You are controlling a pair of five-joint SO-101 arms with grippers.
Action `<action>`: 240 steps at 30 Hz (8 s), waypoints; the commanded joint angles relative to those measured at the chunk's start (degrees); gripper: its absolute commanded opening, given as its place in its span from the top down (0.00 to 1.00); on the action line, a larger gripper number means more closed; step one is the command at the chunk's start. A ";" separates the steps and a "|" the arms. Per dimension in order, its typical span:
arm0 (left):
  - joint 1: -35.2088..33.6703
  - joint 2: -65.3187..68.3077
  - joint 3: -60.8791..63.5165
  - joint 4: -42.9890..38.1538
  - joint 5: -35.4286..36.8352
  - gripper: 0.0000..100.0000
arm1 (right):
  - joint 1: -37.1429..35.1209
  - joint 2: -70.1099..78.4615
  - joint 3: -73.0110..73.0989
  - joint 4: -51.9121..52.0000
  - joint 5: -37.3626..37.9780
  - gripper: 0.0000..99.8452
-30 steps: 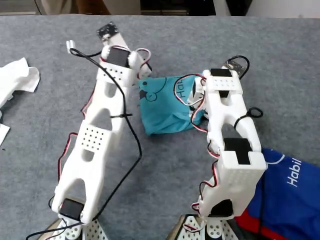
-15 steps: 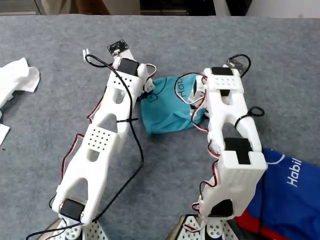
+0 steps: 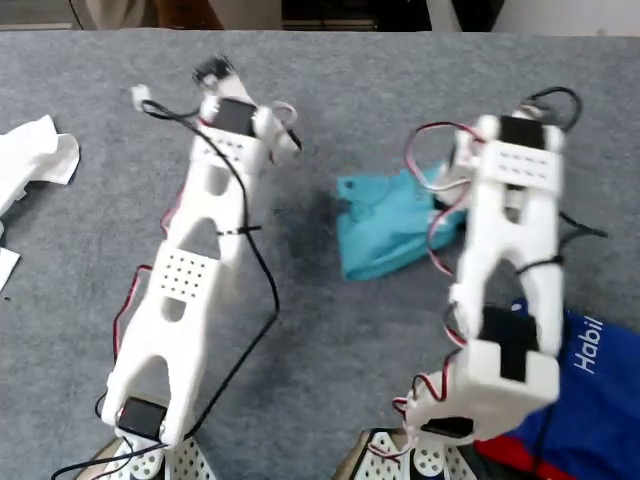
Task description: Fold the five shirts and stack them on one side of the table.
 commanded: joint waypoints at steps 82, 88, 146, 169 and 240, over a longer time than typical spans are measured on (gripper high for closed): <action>-71.82 -6.29 16.62 -14.95 -38.24 0.76 | 36.97 -46.90 18.15 9.93 52.66 0.75; -71.91 5.67 15.03 -19.52 -38.33 0.76 | 29.23 -49.01 21.67 9.93 47.56 0.75; -26.64 -103.60 101.54 -0.26 -41.32 0.98 | 16.04 -49.10 36.62 9.05 47.47 0.75; -35.78 -126.11 118.77 0.62 -43.16 0.68 | -33.71 -33.10 33.71 -9.93 44.92 0.75; -26.46 -125.85 160.00 -46.95 -43.87 0.86 | -21.14 47.69 -44.62 -9.05 42.64 0.99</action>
